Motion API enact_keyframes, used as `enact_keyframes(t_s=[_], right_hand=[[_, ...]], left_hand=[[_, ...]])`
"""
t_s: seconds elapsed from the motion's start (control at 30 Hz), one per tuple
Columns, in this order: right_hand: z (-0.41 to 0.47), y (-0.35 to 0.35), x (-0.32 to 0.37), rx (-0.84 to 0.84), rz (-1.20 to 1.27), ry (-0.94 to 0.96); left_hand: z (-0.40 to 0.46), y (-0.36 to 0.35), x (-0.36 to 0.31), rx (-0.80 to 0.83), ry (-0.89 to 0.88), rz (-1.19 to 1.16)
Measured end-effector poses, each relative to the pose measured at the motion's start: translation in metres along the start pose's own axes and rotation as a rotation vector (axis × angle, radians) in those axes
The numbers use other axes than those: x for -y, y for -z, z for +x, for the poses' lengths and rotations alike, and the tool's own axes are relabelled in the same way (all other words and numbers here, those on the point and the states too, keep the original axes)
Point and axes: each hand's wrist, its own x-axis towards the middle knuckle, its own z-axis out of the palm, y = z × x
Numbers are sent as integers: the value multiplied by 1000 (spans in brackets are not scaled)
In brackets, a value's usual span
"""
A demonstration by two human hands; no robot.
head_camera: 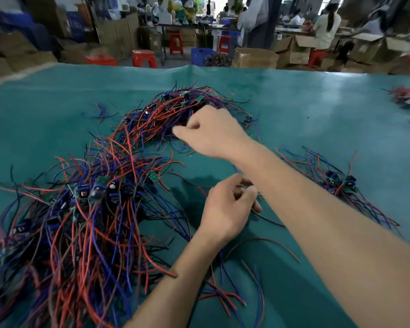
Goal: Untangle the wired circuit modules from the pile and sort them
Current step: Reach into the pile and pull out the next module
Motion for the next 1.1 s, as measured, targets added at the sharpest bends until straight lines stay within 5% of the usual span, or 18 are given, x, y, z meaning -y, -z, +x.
enact_keyframes(t_s=[0.1, 0.23, 0.4, 0.6, 0.87, 1.1], right_hand=[[17, -12, -44, 45, -279, -175], [15, -25, -88, 59, -285, -226], [10, -9, -109, -59, -49, -295], [-38, 23, -111, -285, 632, -313], [-102, -15, -108, -376, 835, -240], [-107, -20, -112, -289, 1052, -223]], left_hand=[[1, 0, 0, 9, -4, 7], [2, 0, 2, -4, -15, 48], [2, 0, 2, -68, 16, -7], [3, -1, 4, -124, 22, -89], [4, 0, 5, -80, 1, -30], [4, 1, 7, -101, 12, -50]])
